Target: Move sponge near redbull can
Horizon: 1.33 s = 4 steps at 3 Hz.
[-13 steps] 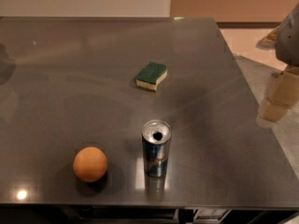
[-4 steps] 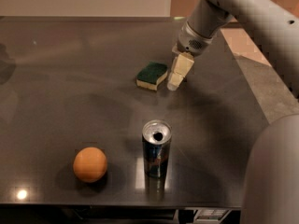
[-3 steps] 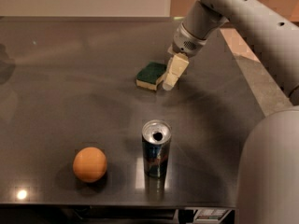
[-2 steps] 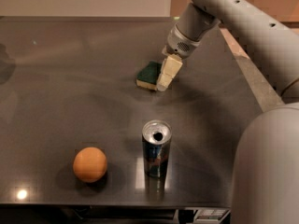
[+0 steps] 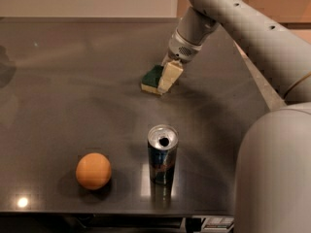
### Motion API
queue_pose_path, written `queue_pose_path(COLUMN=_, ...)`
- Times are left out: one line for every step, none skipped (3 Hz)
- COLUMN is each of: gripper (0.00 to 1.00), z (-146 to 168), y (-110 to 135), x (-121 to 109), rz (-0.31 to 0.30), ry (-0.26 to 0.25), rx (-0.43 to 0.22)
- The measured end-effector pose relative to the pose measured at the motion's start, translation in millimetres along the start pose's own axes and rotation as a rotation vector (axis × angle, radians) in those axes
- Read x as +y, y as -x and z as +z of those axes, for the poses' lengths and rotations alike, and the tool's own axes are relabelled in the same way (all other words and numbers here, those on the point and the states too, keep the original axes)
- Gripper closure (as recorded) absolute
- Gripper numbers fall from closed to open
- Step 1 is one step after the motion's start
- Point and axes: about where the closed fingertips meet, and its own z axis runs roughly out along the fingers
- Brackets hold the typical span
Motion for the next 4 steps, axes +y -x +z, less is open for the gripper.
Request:
queue_pose_path(gripper=0.64, z=-1, y=0, x=3, rz=-0.007, ry=0.006, rx=0.001)
queue_pose_path(gripper=0.87, z=-17, y=-2, x=11, rz=-0.032, ry=0.010, rx=-0.010)
queue_pose_path(gripper=1.00, z=-45, y=-8, x=30, rz=-0.074, ry=0.023, rx=-0.019)
queue_pose_path(gripper=1.00, z=-71, y=-21, x=54, rz=-0.118, ry=0.044, rx=-0.019)
